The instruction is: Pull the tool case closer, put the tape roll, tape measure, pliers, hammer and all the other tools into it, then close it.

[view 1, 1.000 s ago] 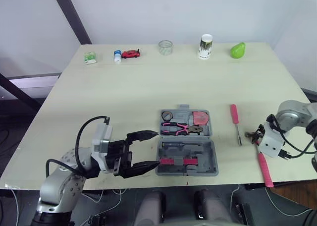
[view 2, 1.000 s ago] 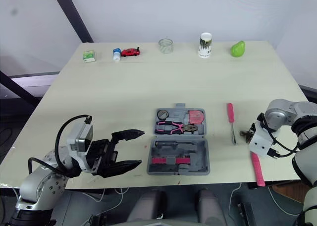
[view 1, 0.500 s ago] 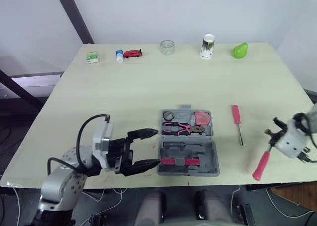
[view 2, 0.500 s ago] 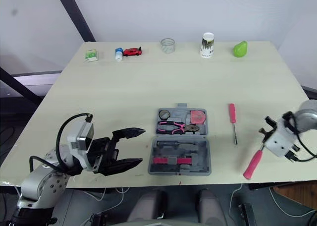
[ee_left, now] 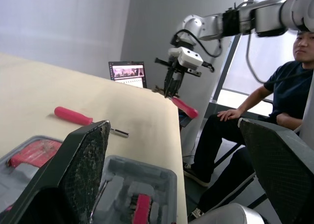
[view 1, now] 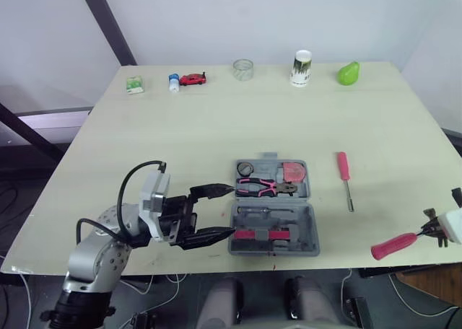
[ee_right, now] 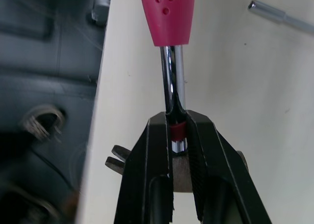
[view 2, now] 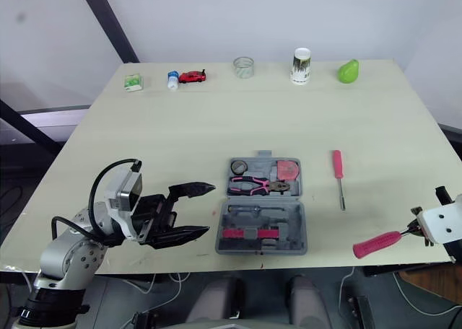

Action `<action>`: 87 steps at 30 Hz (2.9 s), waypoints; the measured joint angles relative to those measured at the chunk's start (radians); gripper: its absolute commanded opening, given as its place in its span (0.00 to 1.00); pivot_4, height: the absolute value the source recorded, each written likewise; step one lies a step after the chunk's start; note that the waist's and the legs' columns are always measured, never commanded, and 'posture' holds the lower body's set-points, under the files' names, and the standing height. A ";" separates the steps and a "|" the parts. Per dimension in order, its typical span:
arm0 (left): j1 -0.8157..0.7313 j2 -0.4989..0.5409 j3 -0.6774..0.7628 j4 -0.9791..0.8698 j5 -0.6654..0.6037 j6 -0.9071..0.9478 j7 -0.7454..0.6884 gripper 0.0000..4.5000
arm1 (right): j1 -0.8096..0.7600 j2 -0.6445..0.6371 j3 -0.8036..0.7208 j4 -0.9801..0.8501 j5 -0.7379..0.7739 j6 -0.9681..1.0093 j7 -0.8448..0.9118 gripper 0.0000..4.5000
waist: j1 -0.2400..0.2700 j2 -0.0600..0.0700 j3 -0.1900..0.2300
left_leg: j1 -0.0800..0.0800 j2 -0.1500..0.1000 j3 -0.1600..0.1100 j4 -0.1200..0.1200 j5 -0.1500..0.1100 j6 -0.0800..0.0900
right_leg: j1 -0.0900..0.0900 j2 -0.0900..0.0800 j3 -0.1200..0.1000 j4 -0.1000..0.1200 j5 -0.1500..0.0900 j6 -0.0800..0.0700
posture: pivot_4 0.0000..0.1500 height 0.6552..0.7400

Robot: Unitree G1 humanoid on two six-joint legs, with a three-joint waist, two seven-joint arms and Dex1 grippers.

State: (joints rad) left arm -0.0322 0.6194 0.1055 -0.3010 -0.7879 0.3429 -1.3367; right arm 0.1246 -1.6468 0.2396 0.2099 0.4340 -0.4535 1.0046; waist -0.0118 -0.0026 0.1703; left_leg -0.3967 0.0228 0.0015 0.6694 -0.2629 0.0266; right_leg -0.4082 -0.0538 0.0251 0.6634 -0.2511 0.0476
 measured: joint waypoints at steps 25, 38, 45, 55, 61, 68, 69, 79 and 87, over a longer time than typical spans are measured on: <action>-0.002 0.107 0.081 0.039 -0.065 0.042 -0.123 1.00 | 0.029 0.801 -0.627 -0.492 0.816 1.683 -1.169 0.01 | 0.000 -0.012 -0.001 | -0.003 -0.002 -0.002 0.000 0.000 0.000 | -0.001 0.006 0.000 -0.001 0.000 0.001 | 1.00 1.00; 0.047 0.128 0.102 0.040 -0.058 0.035 -0.151 1.00 | -0.047 0.862 -0.528 -0.438 0.578 1.656 -1.005 0.45 | -0.003 -0.025 -0.009 | -0.002 0.000 -0.003 0.000 0.000 0.000 | 0.000 0.007 0.000 -0.002 0.000 0.001 | 1.00 1.00; 0.036 0.132 0.120 0.096 -0.056 0.015 -0.176 1.00 | 0.175 0.924 -0.531 -0.535 0.349 1.357 -0.841 0.76 | 0.008 -0.025 -0.010 | -0.003 0.000 -0.004 0.000 0.000 0.000 | 0.000 0.006 -0.001 -0.002 0.000 0.002 | 1.00 1.00; 0.018 0.109 0.113 0.113 -0.039 -0.002 -0.183 1.00 | 0.249 1.090 -0.508 -0.474 0.079 1.012 -0.760 0.76 | -0.001 -0.023 -0.011 | -0.002 0.000 -0.003 0.000 0.000 0.000 | 0.000 0.007 0.000 -0.002 0.000 0.001 | 1.00 1.00; 0.016 0.105 0.110 0.115 -0.038 -0.003 -0.183 1.00 | 0.220 1.140 -0.496 -0.425 -0.005 0.923 -0.725 0.76 | -0.002 -0.025 -0.012 | -0.001 0.000 -0.003 0.000 0.000 0.000 | 0.000 0.007 0.000 -0.002 0.000 0.000 | 1.00 1.00; 0.011 0.105 0.110 0.117 -0.037 -0.005 -0.184 1.00 | 0.179 1.184 -0.464 -0.400 -0.059 0.891 -0.696 0.28 | -0.006 -0.026 -0.012 | 0.000 0.001 -0.003 0.000 0.000 0.000 | 0.000 0.007 0.000 -0.001 0.000 0.000 | 1.00 1.00; 0.012 0.105 0.110 0.117 -0.037 -0.005 -0.184 1.00 | 0.176 1.188 -0.458 -0.394 -0.065 0.882 -0.688 0.14 | -0.006 -0.026 -0.013 | 0.000 0.001 -0.003 0.000 0.000 0.000 | 0.000 0.007 0.000 -0.001 0.000 0.000 | 1.00 1.00; 0.017 0.104 0.110 0.117 -0.037 -0.005 -0.184 1.00 | 0.174 1.194 -0.461 -0.362 -0.098 0.839 -0.640 0.00 | -0.003 -0.029 -0.015 | 0.000 0.002 -0.003 0.000 0.000 0.000 | 0.000 0.006 0.000 -0.001 0.000 -0.001 | 1.00 1.00; 0.024 0.095 0.113 0.119 -0.027 -0.027 -0.185 1.00 | 0.268 1.135 -0.545 -0.427 -0.050 0.829 -0.532 0.00 | 0.012 -0.017 -0.013 | -0.002 -0.001 -0.003 -0.001 0.000 0.000 | 0.000 0.003 0.000 -0.002 0.000 0.002 | 1.00 1.00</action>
State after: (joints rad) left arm -0.0084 0.7143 0.2182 -0.1823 -0.8153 0.3158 -1.5214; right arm 0.3926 -0.5118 -0.3051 -0.2167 0.3839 0.3759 0.4730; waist -0.0001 -0.0193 0.1577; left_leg -0.3985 0.0222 -0.0014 0.6688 -0.2631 0.0268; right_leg -0.4081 -0.0506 0.0250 0.6614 -0.2511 0.0491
